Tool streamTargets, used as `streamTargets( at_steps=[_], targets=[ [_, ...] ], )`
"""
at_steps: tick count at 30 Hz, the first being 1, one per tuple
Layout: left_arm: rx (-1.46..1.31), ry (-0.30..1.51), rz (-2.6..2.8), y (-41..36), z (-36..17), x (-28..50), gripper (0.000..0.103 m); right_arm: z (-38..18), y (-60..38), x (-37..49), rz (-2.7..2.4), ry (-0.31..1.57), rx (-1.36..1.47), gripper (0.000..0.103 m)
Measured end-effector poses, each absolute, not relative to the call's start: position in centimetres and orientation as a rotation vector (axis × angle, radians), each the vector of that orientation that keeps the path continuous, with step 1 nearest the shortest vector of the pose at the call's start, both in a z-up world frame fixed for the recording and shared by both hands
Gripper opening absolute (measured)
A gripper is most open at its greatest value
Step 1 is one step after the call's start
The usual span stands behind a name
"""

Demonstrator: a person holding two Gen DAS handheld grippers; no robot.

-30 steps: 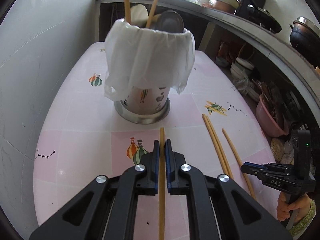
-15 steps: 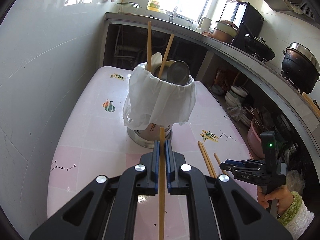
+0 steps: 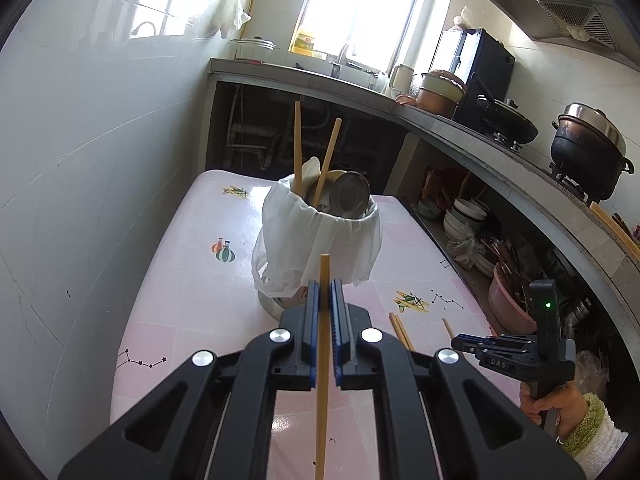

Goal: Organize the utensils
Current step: 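Carry the chopstick into the holder with the left gripper while the right lifts its chopstick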

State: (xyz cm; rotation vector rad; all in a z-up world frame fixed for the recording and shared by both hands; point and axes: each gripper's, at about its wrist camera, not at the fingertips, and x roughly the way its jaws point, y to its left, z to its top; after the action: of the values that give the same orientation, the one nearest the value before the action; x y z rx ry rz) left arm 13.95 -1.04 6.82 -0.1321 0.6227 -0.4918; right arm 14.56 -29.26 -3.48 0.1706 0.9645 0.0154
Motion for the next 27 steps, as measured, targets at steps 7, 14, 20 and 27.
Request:
streamTargets(
  at_steps=[7,14,20,27],
  targets=[
    [-0.165,0.557,-0.503,-0.3,8.9,13.3,0.005,2.8,-31.2,11.7,0.032,0.787,0.294,0.004],
    [-0.188,0.461,-0.524,0.0,12.1,12.4,0.005,7.6,-31.7,10.0,0.071,0.644,0.327,0.004],
    [-0.203,0.388,-0.552,-0.2,15.1,12.2,0.005,9.9,-31.6,10.0,0.106,0.575,0.333,0.004],
    [-0.225,0.273,-0.588,-0.4,20.2,12.7,0.005,10.3,-30.7,10.4,0.137,0.558,0.328,0.004]
  ],
)
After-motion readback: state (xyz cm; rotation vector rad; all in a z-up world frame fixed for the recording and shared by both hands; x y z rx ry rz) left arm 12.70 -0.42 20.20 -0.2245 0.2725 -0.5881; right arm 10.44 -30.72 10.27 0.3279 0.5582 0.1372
